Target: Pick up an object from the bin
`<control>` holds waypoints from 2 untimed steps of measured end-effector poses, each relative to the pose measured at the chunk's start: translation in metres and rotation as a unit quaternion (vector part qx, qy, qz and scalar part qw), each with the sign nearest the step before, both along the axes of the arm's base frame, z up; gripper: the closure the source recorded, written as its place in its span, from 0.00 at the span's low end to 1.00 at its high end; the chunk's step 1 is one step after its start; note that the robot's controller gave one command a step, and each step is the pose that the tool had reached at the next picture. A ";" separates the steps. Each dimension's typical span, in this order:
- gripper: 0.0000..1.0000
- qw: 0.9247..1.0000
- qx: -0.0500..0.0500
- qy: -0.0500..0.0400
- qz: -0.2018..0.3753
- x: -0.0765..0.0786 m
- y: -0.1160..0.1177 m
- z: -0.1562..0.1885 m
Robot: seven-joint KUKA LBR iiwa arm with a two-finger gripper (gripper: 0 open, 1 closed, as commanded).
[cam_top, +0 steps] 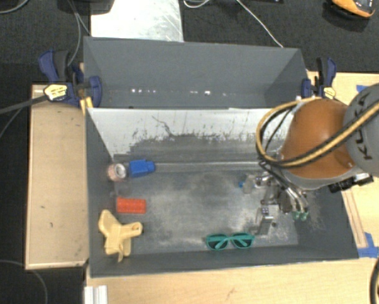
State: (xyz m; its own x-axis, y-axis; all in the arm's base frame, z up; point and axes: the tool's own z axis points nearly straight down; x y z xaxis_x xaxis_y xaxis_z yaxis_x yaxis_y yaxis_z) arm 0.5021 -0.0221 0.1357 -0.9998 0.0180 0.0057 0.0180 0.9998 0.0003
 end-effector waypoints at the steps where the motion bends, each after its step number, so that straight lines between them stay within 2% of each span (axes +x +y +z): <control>1: 0.00 1.000 0.000 -0.004 0.001 0.002 0.000 0.004; 2: 0.00 0.981 0.002 -0.004 0.196 -0.013 0.074 -0.064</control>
Offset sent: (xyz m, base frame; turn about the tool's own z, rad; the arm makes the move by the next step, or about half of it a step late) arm -0.0153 0.0726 -0.0657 -0.3948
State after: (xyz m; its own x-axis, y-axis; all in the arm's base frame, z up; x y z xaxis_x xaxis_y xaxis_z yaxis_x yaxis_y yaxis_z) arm 0.4890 0.0517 0.0712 -0.9298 -0.3680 -0.0034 -0.3680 0.9298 0.0021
